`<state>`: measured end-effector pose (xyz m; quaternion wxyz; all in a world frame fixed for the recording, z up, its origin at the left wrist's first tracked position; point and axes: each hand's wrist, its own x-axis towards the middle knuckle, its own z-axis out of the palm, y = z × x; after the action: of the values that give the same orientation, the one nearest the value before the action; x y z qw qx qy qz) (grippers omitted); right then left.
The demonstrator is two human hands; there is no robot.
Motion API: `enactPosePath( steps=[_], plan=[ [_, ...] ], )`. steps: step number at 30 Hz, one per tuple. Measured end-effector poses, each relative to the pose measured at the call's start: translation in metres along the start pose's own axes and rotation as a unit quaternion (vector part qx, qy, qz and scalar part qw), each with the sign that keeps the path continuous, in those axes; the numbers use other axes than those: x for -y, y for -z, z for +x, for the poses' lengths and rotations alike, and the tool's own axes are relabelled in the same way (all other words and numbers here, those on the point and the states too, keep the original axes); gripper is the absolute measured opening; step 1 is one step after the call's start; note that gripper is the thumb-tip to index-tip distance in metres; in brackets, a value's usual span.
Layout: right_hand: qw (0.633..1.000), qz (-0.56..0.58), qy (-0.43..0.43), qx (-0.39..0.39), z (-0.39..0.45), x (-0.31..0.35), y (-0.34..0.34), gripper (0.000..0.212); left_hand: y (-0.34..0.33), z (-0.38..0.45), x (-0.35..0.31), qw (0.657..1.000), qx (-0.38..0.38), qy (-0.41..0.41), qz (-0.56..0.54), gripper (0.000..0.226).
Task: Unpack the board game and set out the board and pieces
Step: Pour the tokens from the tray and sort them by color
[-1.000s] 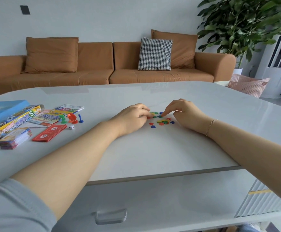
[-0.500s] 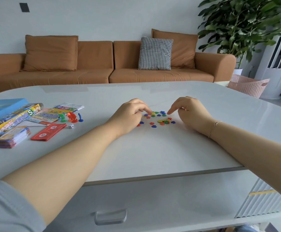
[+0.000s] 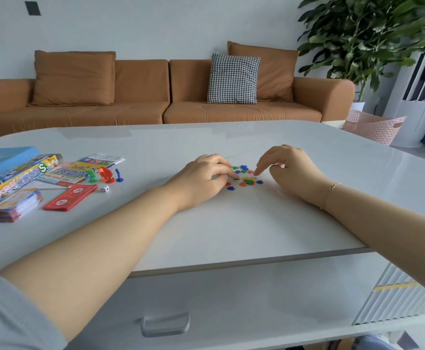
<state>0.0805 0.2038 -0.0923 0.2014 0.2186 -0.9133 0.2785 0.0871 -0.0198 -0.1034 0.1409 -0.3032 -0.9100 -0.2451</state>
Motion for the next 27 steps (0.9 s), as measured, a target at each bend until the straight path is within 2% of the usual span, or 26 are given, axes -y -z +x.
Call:
enactPosePath(
  steps=[6, 10, 15, 18, 22, 27],
  plan=[
    [0.999, -0.026, 0.007, 0.030, 0.002, -0.003, -0.003, 0.051, 0.000, 0.001, 0.002, 0.999, -0.010, 0.035, 0.014, 0.031],
    [0.996, -0.064, 0.003, 0.057, 0.004, -0.006, -0.005, 0.048, 0.000, 0.000, 0.000, 0.999, -0.016, 0.027, 0.010, 0.031],
    [0.999, -0.033, 0.003, 0.019, 0.002, -0.003, -0.003, 0.052, 0.000, 0.001, -0.005, 0.998, 0.012, -0.005, 0.066, 0.035],
    [1.000, -0.019, 0.010, -0.008, -0.001, 0.000, -0.002, 0.053, -0.001, 0.005, -0.007, 0.993, 0.050, 0.013, 0.110, 0.035],
    [1.000, -0.011, 0.013, -0.021, -0.006, 0.001, 0.002, 0.052, 0.001, 0.005, -0.006, 0.994, 0.043, 0.060, 0.077, 0.034],
    [0.999, -0.026, 0.017, 0.010, -0.006, -0.003, 0.001, 0.053, 0.000, 0.003, -0.006, 0.998, 0.017, 0.030, 0.061, 0.032]
  ],
)
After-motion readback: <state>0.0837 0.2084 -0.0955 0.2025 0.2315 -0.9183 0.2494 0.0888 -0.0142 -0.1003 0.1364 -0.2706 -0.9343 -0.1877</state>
